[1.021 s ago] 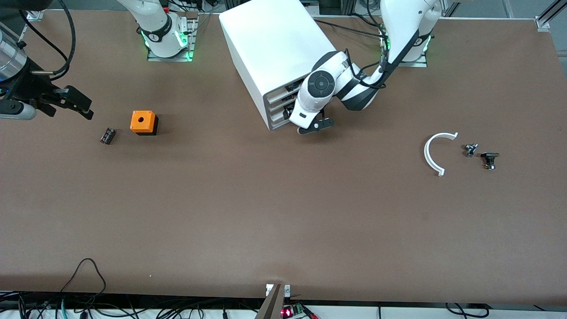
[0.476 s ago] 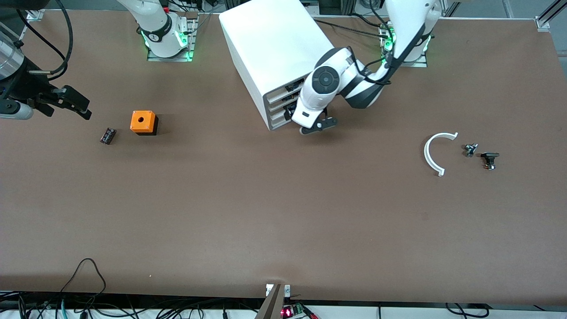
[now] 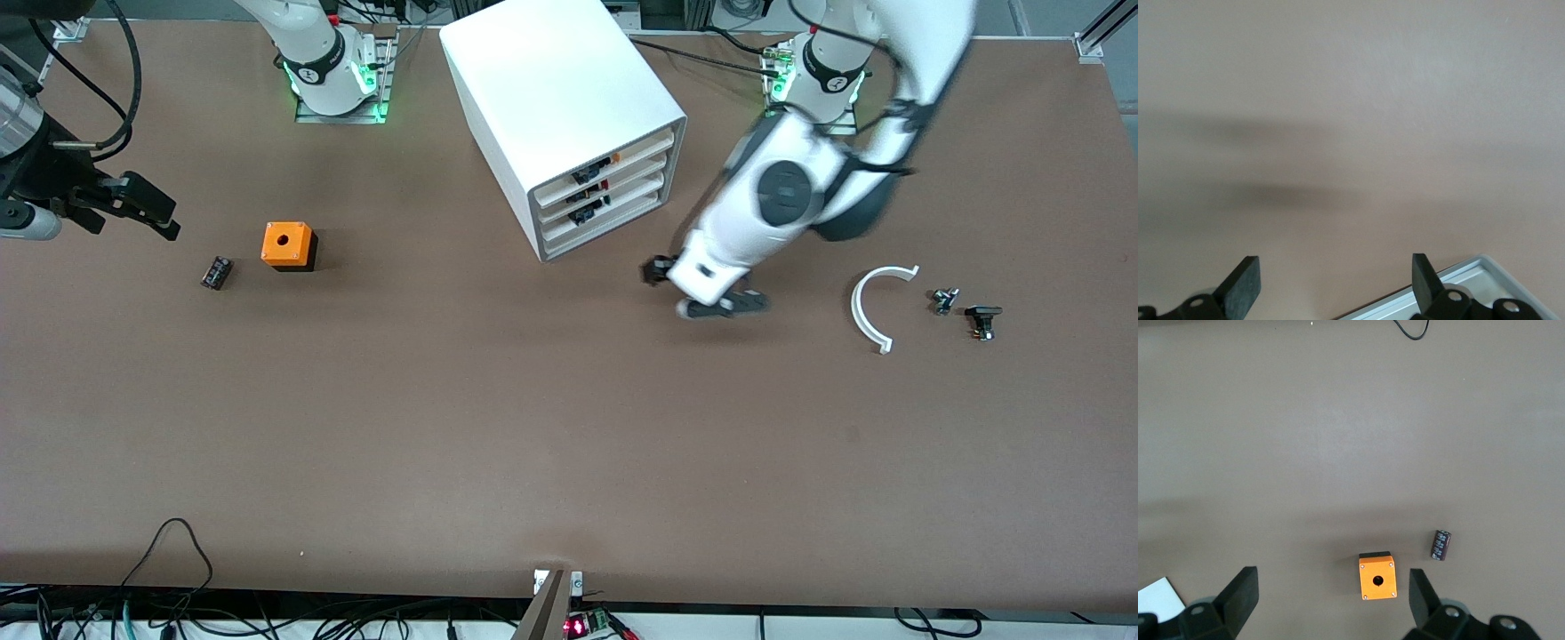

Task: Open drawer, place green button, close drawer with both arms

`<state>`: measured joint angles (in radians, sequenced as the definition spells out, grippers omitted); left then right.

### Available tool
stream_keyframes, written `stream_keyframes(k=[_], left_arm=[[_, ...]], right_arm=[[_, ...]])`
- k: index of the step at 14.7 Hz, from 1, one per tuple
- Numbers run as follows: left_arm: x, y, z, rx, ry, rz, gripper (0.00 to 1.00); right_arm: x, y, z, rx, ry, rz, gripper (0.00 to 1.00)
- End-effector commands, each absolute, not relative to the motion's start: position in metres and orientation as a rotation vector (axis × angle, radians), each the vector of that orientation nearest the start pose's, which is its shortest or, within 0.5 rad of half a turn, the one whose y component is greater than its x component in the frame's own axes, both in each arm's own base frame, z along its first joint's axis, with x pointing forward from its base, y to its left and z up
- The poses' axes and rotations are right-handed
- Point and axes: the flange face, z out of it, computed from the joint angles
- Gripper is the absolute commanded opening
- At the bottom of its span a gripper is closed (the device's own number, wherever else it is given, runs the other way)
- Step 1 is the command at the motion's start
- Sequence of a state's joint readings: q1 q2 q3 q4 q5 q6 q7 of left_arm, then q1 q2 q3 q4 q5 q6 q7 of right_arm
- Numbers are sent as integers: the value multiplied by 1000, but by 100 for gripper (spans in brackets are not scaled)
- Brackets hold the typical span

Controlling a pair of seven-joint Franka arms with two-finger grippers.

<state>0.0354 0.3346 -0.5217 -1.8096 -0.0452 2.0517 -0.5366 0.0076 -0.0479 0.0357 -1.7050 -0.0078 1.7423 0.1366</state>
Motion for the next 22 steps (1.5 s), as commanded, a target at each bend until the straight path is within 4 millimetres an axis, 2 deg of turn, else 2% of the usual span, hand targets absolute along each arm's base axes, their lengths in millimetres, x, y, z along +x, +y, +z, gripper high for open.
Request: stream_keyframes(k=[1, 3, 5, 7, 10, 13, 15, 17, 18, 20, 22], left_arm=[[590, -231, 433, -3248, 107, 229, 100], [602, -208, 460, -3181, 228, 185, 100], [611, -187, 490, -3173, 262, 187, 100], [617, -151, 517, -3157, 316, 161, 100], [611, -97, 551, -3109, 419, 71, 100], [592, -59, 562, -3173, 383, 48, 100], [581, -45, 563, -3172, 452, 20, 100], [571, -32, 572, -3165, 417, -7, 100], [566, -30, 580, -3166, 367, -20, 100], [557, -25, 581, -3122, 339, -10, 100], [555, -32, 582, -3104, 345, 44, 100]], right_arm=[[552, 21, 609, -3133, 120, -135, 100], [552, 21, 609, -3133, 122, -135, 100], [552, 21, 609, -3133, 122, -135, 100], [552, 20, 610, -3133, 127, -135, 100], [548, 18, 610, -3131, 142, -93, 100], [548, 18, 611, -3131, 145, -96, 100], [548, 18, 611, -3129, 145, -95, 100], [548, 18, 612, -3129, 145, -100, 100], [548, 18, 613, -3129, 145, -103, 100], [548, 18, 613, -3127, 145, -102, 100], [549, 16, 616, -3121, 152, -111, 100]])
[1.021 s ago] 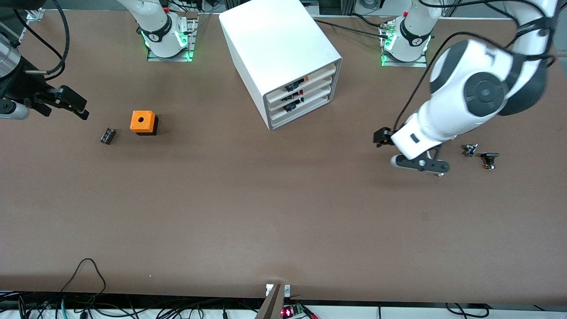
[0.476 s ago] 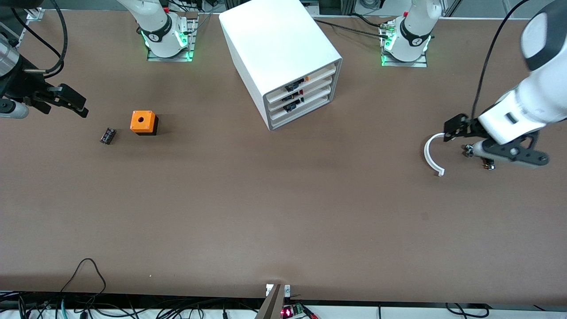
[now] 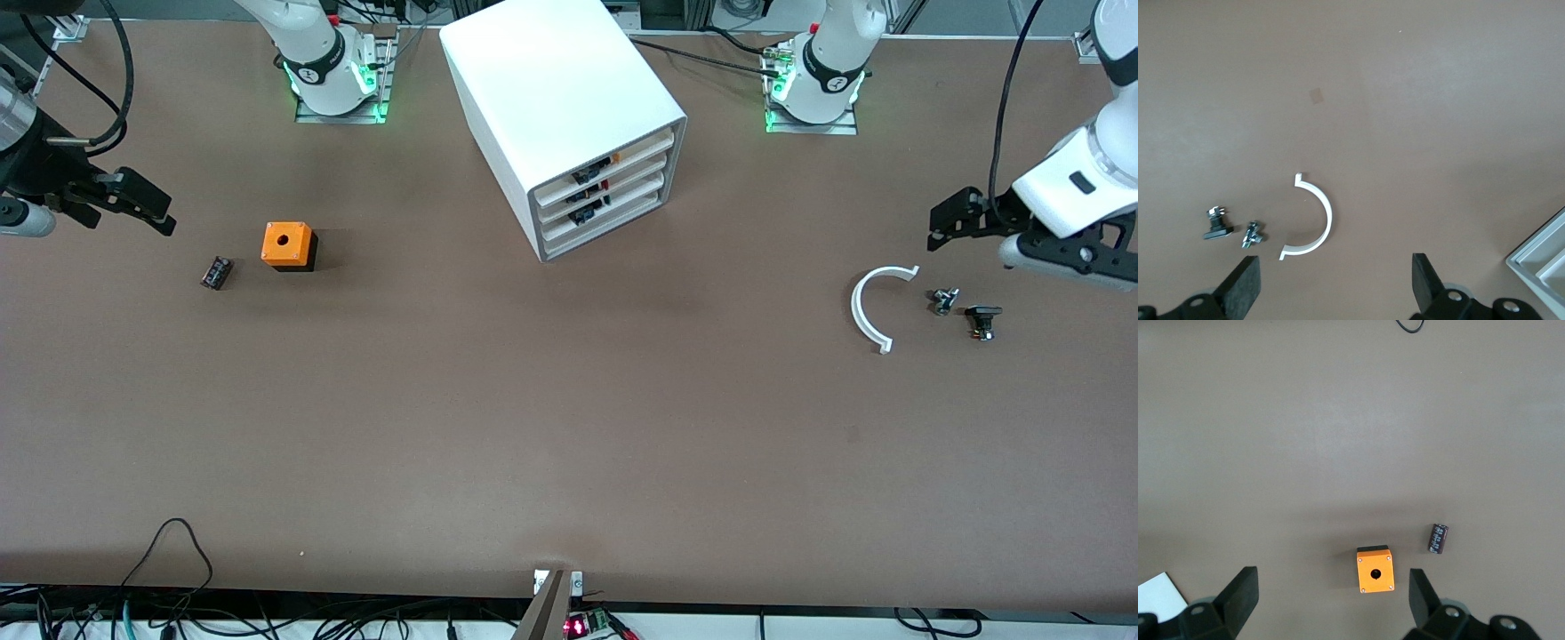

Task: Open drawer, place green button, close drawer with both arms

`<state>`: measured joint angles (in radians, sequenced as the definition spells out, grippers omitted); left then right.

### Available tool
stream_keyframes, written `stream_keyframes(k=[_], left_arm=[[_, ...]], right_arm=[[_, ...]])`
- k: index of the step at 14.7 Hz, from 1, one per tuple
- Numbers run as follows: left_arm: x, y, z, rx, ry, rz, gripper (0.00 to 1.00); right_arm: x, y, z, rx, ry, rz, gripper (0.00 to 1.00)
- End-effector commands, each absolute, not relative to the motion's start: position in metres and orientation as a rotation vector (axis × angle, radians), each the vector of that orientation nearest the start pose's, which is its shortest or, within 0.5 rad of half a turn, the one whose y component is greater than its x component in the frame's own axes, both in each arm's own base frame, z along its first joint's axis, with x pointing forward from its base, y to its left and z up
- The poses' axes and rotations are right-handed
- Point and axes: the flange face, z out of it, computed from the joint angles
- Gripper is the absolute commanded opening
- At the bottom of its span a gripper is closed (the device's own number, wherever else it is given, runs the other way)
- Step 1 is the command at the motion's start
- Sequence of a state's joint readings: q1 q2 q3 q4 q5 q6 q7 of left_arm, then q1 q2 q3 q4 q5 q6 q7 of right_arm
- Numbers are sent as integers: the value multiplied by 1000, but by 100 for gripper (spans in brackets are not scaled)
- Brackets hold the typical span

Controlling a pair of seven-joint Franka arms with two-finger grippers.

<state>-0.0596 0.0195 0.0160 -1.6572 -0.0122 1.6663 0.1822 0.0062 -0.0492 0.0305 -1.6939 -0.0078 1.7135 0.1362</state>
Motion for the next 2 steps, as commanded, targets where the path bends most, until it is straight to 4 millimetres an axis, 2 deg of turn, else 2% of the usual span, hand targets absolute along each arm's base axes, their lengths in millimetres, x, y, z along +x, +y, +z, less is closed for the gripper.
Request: stream_keyframes(k=[1, 2], left_arm=[[556, -31, 583, -3109, 311, 51, 100], [557, -32, 583, -3111, 283, 51, 100]], right_arm=[[550, 12, 616, -3119, 164, -111, 100], [550, 11, 616, -3119, 167, -111, 100]])
